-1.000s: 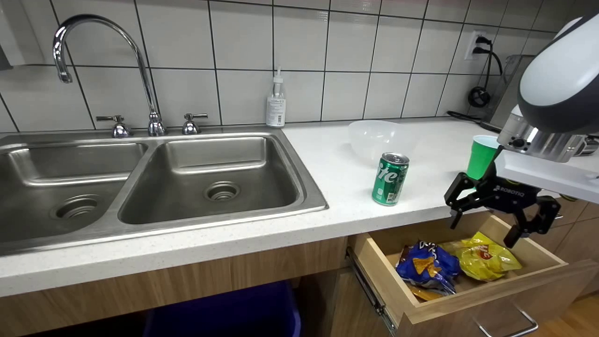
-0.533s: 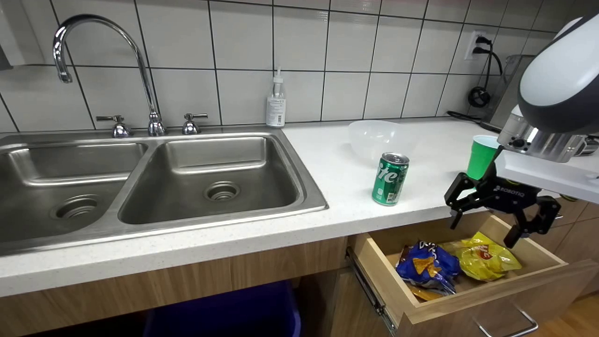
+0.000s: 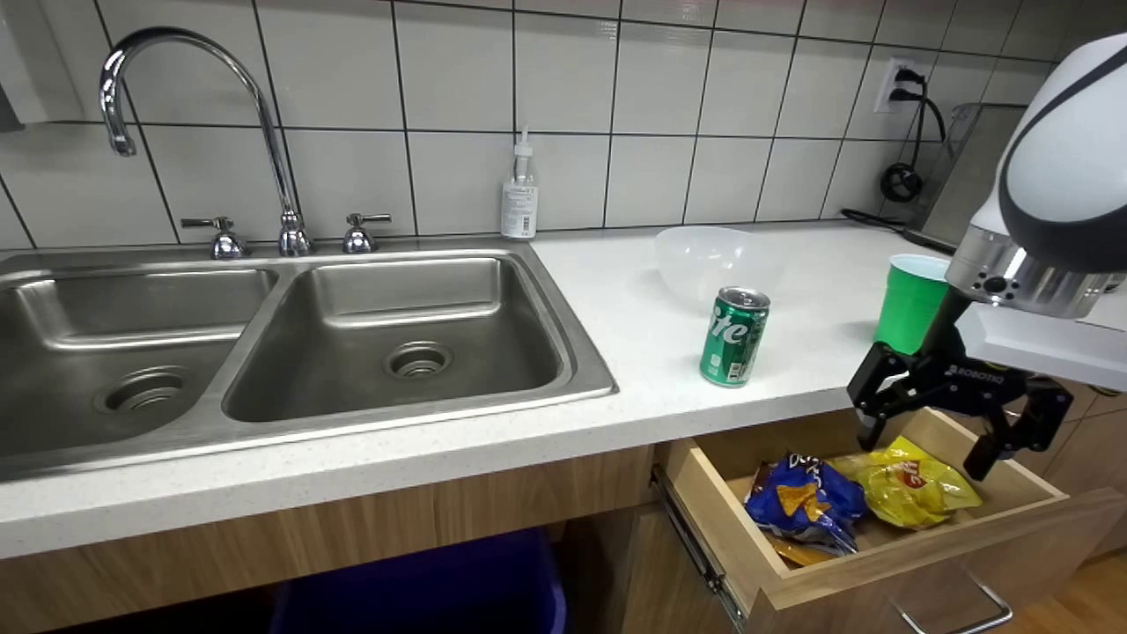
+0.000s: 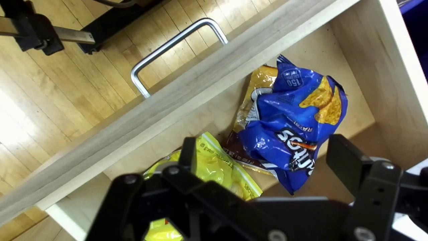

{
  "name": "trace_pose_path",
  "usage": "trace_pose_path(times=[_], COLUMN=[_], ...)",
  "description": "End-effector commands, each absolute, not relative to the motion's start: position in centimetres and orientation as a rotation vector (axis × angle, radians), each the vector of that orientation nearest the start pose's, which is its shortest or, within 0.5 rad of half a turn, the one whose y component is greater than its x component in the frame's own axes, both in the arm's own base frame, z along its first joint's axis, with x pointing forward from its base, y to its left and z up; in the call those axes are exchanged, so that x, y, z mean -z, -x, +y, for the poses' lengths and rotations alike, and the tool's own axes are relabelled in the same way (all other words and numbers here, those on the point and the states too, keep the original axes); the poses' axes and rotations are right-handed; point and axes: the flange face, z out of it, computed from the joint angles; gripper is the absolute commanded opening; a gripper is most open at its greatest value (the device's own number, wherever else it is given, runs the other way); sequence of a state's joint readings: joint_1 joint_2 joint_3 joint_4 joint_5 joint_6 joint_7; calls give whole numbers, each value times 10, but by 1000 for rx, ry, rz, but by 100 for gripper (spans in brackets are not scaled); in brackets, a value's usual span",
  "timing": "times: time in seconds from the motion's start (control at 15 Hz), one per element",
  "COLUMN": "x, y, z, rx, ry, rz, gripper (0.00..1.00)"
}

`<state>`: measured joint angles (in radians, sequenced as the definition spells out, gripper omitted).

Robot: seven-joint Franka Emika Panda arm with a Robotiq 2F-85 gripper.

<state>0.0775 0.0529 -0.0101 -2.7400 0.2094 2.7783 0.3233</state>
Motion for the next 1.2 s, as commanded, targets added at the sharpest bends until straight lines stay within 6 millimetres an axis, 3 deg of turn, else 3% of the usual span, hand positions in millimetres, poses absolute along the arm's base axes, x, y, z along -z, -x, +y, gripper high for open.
trace_pose_path(times=[0.0,0.07,0.13,0.8,1.13], x=[-219,-221,-224,-248,-240], y=[-373,-369,-384,-382,-371], z=[10,8,6,-31,-46], rx=[-41,-35,-34,-28,-160], ry=[3024,3029,3032,3044,3032], rz=[578,564,545,413,366], gripper=[100,100,100,100,100])
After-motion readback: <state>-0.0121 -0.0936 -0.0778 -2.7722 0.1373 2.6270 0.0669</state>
